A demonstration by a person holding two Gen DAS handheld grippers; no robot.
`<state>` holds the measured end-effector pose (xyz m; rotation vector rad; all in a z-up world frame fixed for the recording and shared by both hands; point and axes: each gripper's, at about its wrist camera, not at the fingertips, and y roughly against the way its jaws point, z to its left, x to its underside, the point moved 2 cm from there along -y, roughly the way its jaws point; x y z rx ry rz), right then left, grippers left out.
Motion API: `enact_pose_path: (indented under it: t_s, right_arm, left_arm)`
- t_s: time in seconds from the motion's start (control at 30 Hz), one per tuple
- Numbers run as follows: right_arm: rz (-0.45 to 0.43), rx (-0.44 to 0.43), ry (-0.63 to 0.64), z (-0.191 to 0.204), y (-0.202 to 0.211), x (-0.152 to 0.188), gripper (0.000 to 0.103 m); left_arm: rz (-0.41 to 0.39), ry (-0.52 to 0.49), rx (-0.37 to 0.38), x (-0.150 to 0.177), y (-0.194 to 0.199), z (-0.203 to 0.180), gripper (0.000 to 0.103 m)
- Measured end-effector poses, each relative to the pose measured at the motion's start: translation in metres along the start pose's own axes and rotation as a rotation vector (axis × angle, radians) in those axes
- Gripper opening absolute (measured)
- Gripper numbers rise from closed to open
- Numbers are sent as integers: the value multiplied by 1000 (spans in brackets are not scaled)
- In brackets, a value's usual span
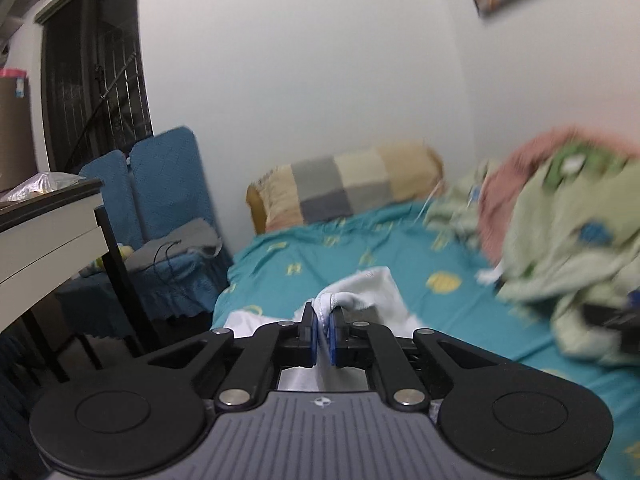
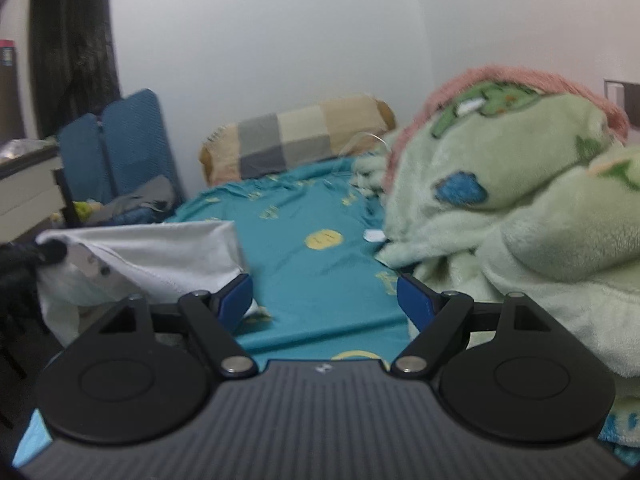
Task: Fold clothes
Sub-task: 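Grasp the white T-shirt edge with the left gripper while the right gripper grasps another edge, then lift the T-shirt with both grippers and shake it out in the air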
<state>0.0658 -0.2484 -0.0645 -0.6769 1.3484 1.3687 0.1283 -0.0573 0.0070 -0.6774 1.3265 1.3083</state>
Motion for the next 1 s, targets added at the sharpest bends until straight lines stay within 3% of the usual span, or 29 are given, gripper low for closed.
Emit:
enact_pose_path:
  t_s: [0.13,0.27,0.4,0.57,0.67,0.8,0.87,0.93,0.97,1.0]
  right_arm:
    - [21,-130,-32,10,16,2,81]
    - [89,-251,26,37,26,13,81]
    - [137,-363,83,72,18,19,80]
    - [199,-407,40,103,-21,22,80]
    - [235,-389,26,118,-51,28,80]
    - [292,-255,69,115,-79,42,74]
    - [261,-164,78,103,-79,39,74]
    - [194,-128,47,90,-74,32,71]
    - [171,-121,51,88,-75,28,68]
    - [149,-115,57,85,-75,24,57]
  left_arm:
    - [-53,76,84,-4,59,16,6]
    - [-57,169,147,6,96,36,6]
    - [-25,235,165,16,94,50,6]
    - [25,315,153,28,77,70,6]
    - [54,363,145,35,67,81,6]
    - [89,437,121,43,54,100,6]
    - [122,463,126,46,44,105,6]
    - [152,463,137,50,38,105,6]
    - [167,451,142,51,35,103,6]
    - [185,436,145,53,33,99,6]
